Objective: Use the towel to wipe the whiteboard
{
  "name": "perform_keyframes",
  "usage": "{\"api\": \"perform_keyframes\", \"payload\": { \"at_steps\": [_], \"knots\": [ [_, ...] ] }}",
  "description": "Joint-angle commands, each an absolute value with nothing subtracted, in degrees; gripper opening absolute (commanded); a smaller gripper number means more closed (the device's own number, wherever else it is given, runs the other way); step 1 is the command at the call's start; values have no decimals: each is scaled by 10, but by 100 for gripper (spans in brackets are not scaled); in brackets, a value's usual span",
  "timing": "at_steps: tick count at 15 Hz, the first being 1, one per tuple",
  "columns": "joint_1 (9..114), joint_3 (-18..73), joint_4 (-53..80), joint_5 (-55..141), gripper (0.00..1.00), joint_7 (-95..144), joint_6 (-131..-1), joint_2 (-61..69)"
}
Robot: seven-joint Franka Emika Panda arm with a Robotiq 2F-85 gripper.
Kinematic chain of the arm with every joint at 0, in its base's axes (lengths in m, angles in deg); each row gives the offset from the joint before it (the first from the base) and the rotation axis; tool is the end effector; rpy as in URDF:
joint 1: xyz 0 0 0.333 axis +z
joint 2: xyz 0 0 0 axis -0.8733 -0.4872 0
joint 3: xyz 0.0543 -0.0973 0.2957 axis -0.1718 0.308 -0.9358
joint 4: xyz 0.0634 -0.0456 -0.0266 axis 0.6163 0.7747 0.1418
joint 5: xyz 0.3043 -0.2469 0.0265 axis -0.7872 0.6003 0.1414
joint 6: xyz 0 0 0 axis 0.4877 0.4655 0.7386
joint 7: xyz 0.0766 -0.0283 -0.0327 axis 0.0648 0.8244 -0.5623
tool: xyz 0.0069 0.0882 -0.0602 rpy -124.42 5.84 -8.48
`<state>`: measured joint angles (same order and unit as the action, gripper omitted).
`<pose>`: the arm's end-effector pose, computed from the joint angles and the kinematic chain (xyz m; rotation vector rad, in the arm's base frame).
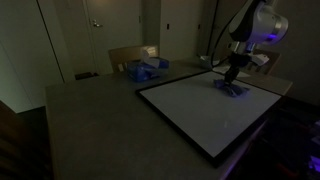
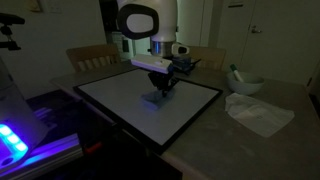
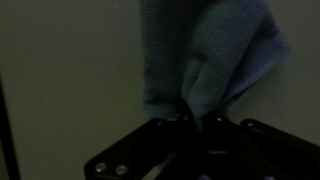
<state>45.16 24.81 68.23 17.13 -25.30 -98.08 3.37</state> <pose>0.4149 -0.1506 0.1567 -3.0740 -0.1620 -0.1204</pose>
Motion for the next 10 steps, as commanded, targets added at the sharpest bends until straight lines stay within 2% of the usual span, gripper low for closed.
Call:
{"api": "perform_keyframes", "payload": {
  "at_steps": [1, 10],
  "knots": [
    [469, 269, 609, 206, 3, -233, -984, -74],
    [450, 256, 541, 335, 3, -143, -925, -94]
  ]
}}
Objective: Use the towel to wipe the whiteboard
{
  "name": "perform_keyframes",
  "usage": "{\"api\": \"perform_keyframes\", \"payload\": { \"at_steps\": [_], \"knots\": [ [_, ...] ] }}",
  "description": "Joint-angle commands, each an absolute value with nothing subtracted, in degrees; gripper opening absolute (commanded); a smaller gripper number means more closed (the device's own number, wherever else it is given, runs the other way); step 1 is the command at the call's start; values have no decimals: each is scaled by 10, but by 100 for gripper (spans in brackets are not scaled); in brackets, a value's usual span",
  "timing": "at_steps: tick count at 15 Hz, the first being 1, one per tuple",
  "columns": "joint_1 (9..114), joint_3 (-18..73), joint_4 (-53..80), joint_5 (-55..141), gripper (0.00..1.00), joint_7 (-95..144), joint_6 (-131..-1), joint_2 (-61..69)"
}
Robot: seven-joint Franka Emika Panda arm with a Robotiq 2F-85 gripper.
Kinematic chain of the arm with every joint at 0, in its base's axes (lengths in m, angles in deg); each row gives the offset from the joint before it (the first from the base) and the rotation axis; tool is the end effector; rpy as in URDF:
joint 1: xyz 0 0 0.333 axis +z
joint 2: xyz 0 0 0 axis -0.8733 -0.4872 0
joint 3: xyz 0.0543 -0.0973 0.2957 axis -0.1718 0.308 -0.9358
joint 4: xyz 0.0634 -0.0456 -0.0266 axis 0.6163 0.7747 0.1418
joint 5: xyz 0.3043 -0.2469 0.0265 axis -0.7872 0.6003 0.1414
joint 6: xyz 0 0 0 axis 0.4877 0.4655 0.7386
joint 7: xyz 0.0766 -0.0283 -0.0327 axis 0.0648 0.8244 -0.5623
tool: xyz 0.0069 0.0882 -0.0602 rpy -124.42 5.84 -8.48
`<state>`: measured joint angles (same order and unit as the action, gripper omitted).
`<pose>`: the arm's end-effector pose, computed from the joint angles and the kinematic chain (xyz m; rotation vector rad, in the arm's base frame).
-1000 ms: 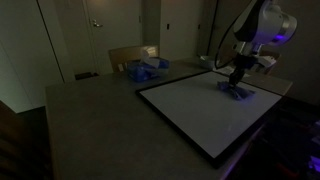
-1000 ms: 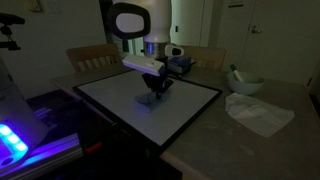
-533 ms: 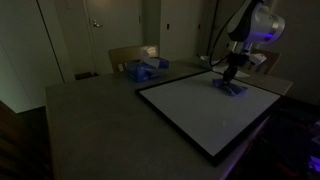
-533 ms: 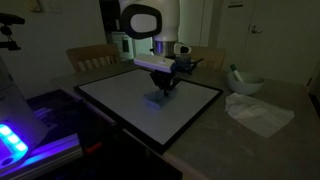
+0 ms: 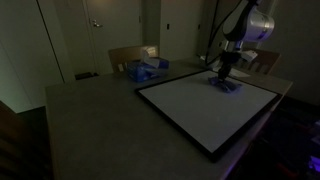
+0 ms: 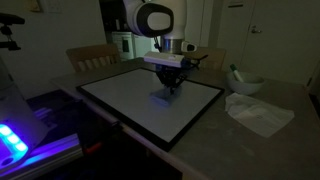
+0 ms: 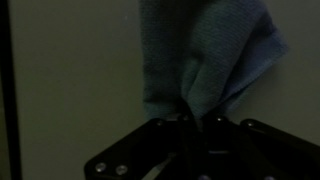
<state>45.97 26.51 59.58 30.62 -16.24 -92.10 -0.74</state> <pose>0.4627 -0.1572 0.1580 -3.1027 -0.2597 -0.0426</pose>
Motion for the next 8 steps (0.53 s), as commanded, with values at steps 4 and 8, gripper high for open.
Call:
{"api": "perform_keyframes", "payload": {
  "at_steps": [4, 8],
  "knots": [
    [450, 256, 514, 359, 3, -128, -903, -104],
    [447, 250, 488, 358, 3, -116, -888, -111]
  ]
}}
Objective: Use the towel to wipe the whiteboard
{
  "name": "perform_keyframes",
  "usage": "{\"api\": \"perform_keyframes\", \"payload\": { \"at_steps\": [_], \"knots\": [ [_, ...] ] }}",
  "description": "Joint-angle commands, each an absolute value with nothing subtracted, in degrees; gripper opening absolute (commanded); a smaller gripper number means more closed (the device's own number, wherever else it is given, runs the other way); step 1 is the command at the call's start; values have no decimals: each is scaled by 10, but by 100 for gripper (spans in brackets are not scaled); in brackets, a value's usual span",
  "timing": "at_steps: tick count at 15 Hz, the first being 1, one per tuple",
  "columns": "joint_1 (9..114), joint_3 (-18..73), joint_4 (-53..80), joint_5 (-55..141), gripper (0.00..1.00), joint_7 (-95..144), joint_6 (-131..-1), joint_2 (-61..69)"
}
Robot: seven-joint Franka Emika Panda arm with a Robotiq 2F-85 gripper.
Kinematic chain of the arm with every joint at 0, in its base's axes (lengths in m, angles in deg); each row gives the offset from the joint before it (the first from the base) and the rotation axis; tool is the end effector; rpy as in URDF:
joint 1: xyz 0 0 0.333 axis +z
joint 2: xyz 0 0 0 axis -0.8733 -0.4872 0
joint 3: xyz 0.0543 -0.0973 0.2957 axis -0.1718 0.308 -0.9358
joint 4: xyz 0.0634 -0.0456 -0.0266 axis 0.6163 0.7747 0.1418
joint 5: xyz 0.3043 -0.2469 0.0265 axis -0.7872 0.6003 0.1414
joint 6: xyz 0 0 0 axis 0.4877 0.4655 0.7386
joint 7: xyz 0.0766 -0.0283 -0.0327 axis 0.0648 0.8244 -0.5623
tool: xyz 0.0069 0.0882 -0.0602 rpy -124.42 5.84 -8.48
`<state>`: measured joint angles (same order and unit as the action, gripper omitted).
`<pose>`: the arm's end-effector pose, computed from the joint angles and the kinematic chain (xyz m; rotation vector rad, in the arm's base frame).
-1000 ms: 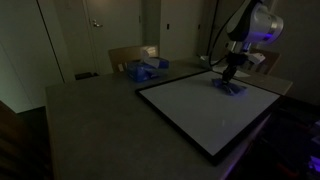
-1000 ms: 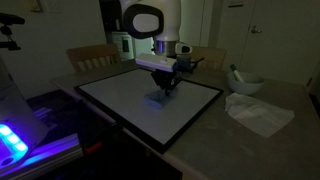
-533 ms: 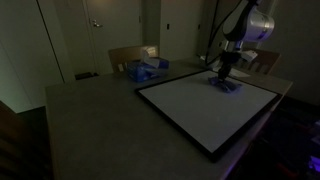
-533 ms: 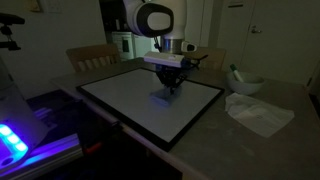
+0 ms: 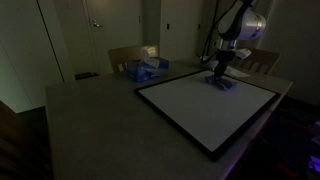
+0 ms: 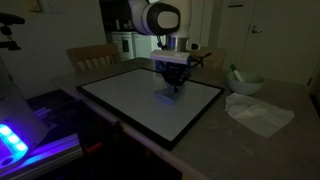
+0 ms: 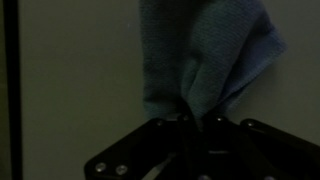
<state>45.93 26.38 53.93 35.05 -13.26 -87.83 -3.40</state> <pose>0.4904 -0.1601 0.1583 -3.1088 -0.2992 0.0054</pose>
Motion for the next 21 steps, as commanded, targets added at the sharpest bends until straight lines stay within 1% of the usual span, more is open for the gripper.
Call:
{"api": "perform_keyframes", "payload": {
  "at_steps": [1, 8, 13, 14, 15, 18, 19, 21],
  "knots": [
    [442, 245, 484, 351, 3, -116, -890, -111],
    [409, 204, 464, 332, 3, -126, -926, -119],
    [433, 225, 446, 374, 3, -88, -940, -129],
    [417, 211, 471, 365, 3, -98, -913, -79],
    [417, 211, 469, 366, 12, -96, -912, -79],
    [417, 211, 469, 366, 12, -96, -912, -79],
    [417, 211, 469, 366, 3, -96, -912, -79],
    [408, 196, 478, 354, 3, -106, -937, -84]
  ]
}}
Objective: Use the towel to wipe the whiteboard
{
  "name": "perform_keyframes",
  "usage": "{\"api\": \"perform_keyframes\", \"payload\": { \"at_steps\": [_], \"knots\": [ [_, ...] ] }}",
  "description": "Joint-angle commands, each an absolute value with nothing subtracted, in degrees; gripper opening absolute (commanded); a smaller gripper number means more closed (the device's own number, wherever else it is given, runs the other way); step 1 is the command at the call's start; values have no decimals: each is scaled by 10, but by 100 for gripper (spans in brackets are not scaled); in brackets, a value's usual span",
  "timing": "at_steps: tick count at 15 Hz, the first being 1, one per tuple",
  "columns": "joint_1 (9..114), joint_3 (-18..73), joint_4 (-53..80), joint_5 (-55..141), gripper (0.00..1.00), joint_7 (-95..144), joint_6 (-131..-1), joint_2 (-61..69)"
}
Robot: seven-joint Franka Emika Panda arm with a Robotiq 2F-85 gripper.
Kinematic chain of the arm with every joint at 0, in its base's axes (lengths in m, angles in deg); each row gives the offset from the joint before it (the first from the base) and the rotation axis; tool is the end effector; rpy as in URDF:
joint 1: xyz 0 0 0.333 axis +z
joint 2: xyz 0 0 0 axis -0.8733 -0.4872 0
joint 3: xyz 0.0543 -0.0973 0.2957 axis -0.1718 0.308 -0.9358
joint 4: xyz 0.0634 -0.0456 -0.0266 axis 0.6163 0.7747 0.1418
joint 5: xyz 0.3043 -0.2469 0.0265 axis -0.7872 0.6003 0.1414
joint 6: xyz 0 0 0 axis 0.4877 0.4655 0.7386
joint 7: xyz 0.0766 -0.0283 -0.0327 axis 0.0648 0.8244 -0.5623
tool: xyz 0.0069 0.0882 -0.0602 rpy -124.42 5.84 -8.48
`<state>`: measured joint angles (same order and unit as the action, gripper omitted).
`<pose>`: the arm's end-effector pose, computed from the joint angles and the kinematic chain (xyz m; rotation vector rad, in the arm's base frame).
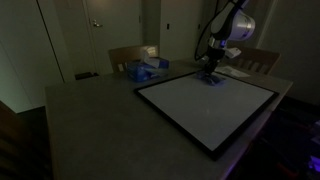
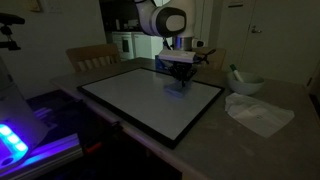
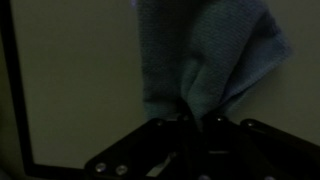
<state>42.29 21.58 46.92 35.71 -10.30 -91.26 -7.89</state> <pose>0.5361 -0.1611 0.1611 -3.1205 -0.2525 -0.1604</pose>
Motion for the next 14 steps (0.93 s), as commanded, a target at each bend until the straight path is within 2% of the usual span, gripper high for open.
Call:
{"api": "perform_keyframes", "payload": {
  "at_steps": [1, 6, 14],
  "knots": [
    [407, 191, 478, 354, 3, -109, -945, -87],
    [405, 171, 461, 362, 3, -107, -963, -103],
    [426, 176, 445, 355, 3, -74, -837, -79]
  ]
}}
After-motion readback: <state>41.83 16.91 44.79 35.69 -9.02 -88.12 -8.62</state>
